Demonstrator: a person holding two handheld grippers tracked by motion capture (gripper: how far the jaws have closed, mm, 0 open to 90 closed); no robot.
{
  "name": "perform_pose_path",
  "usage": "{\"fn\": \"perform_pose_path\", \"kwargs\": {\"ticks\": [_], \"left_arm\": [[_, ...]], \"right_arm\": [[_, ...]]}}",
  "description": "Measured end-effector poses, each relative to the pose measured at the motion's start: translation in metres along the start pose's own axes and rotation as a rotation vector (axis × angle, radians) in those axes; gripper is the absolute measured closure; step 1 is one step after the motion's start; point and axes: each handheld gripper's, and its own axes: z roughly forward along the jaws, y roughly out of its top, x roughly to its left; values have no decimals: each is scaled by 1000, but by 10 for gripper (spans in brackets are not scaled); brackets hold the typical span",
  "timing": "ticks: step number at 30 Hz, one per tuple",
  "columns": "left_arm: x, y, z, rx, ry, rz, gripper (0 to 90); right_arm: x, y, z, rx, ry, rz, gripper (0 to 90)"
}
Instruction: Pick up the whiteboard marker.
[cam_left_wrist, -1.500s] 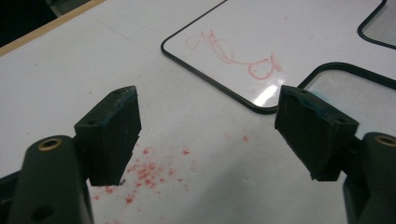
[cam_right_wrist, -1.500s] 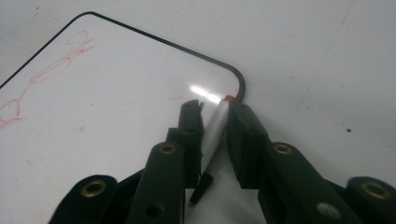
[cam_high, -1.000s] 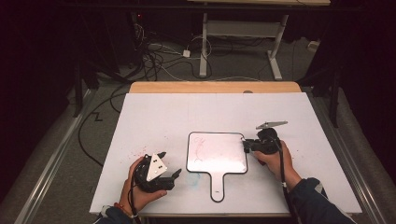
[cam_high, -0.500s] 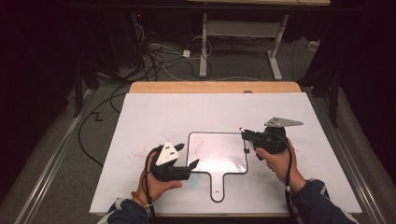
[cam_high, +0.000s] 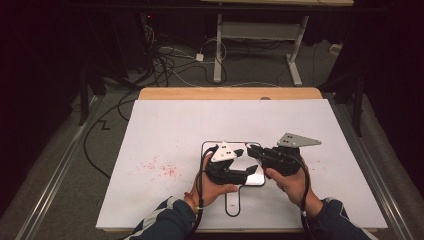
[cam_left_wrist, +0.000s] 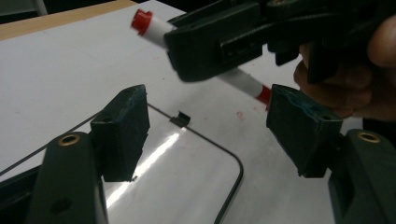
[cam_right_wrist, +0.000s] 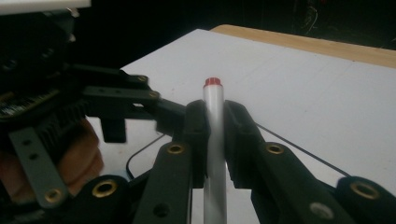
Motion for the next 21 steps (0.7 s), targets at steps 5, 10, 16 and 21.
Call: {"fn": "perform_pose_path", "kwargs": {"ticks": [5, 10, 16, 21], "left_arm": [[-5, 0, 12, -13, -32, -18, 347], [-6, 1, 13, -17, -15, 4, 499], [-1, 1, 10, -11, -14, 24, 662], [3, 3, 6, -8, 9, 45, 752]], "right_arm": [[3, -3, -2, -28, -10, -4, 815], [0, -5, -2, -37, -9, 19, 815], [4, -4, -2, -46, -4, 2, 815], [5, -3, -4, -57, -3, -8, 814]]}}
